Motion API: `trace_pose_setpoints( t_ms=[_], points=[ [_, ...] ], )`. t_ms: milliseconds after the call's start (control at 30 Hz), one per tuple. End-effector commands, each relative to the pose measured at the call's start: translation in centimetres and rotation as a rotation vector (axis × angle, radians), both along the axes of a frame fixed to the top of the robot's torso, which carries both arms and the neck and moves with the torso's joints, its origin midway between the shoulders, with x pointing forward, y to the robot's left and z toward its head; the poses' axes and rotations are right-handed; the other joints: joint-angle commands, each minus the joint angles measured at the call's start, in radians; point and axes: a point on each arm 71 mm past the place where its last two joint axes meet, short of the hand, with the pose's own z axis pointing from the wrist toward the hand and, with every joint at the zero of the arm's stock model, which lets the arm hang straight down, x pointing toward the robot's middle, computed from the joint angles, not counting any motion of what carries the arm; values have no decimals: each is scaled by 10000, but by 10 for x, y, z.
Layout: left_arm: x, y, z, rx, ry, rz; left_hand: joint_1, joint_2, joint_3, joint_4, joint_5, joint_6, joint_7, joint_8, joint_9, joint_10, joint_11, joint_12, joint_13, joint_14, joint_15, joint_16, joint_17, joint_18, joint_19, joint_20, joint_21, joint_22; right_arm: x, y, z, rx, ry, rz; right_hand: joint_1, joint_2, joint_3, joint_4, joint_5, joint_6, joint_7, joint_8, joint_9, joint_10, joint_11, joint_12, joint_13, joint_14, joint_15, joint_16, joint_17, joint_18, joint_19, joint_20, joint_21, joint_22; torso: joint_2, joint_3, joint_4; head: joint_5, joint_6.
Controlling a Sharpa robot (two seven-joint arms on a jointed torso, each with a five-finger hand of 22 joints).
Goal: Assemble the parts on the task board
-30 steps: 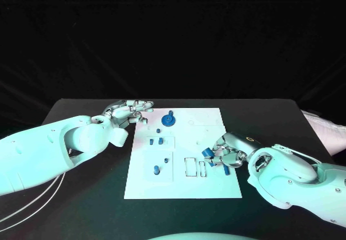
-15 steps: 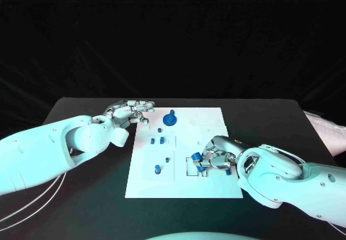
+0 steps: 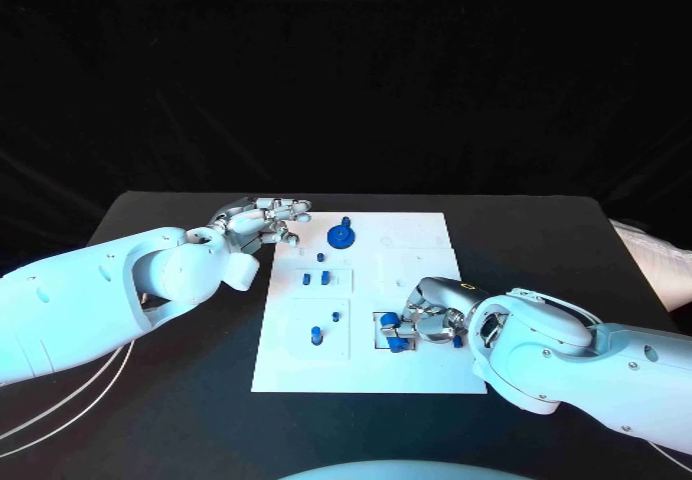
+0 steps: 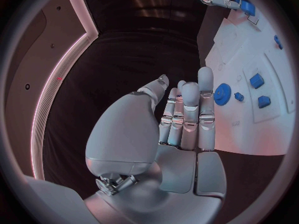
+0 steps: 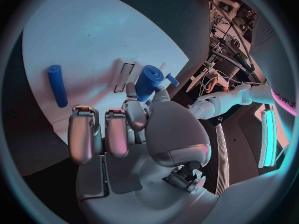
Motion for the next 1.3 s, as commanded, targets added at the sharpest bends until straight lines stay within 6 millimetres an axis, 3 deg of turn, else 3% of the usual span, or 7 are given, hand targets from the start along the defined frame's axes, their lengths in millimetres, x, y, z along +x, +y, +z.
trace_pose_setpoints(
  t_ms=[33,133,300,400,533,867,1300],
  points=[
    [-1,-3,1,-139,-54,-293,53,17,-71,-4,45,-69,3,67,0,-76,20,50,16,-14,-12,66,-1,117,46,31,-57,-17,0,2,0,-417,-286,249,-701,-144,-483,1,-1485,-13,7,26,66,-74,-10,-199,-47,631,-57,-133,741,-142,-62,-62,-90,-82,-1,1,4,6,-6],
    [-1,-3,1,-155,-54,-330,53,17,-71,-4,45,-69,3,67,0,-76,20,50,16,-14,-12,66,-1,117,46,31,-57,-17,0,3,1,-431,-445,289,-1336,-444,-671,40,-2547,-86,19,21,143,-142,28,-397,-136,605,-45,-237,637,-120,-120,-48,-152,-186,-1,-2,5,2,-9],
    [-2,-3,1,-162,-49,-353,57,9,-76,-8,44,-72,3,68,-1,-81,20,53,15,-11,-12,71,3,117,48,31,-58,-18,0,3,3,-500,-704,384,-2238,-1528,278,49,-2611,-190,48,19,281,-218,45,-653,-212,584,-26,-365,530,-91,-192,-31,-246,-326,5,2,-8,14,-20],
    [-2,-3,1,-158,-44,-348,57,9,-76,-8,44,-72,3,68,-1,-81,20,53,15,-11,-12,71,3,117,48,31,-58,-18,-1,3,4,-553,-830,435,-2290,-1620,526,49,-2642,-204,56,25,321,-218,35,-690,-209,583,-20,-388,514,-87,-197,-30,-259,-343,-1,3,-4,0,-16],
    [-2,-3,1,-155,-38,-349,57,9,-76,-8,44,-72,3,68,-1,-81,20,53,15,-11,-12,71,3,117,48,31,-58,-18,-2,3,5,-630,-887,549,-1380,-1364,970,-32,-2521,-216,55,51,426,-172,31,-683,-127,599,-15,-390,538,-89,-183,-22,-265,-334,-2,0,5,-4,-39],
    [-2,-4,1,-165,-33,-380,59,7,-81,-8,44,-77,5,69,-1,-87,22,56,15,-10,-12,73,-1,117,51,32,-59,-19,-2,8,-1,-967,-789,841,1076,-721,1681,-1135,-2036,-208,5,99,589,-77,-22,-611,46,627,-65,-337,637,-111,-117,-58,-225,-230,-2,-5,31,21,-64],
    [-2,-2,1,-136,-8,-341,59,7,-81,-8,44,-77,5,69,-1,-87,22,56,15,-10,-12,73,-1,117,51,32,-59,-19,-3,6,-1,-779,-898,742,951,-792,1541,-1079,-2326,-210,39,94,640,-59,6,-663,62,626,-45,-354,634,-112,-118,-55,-229,-231,-5,-4,17,46,-93]
  ],
)
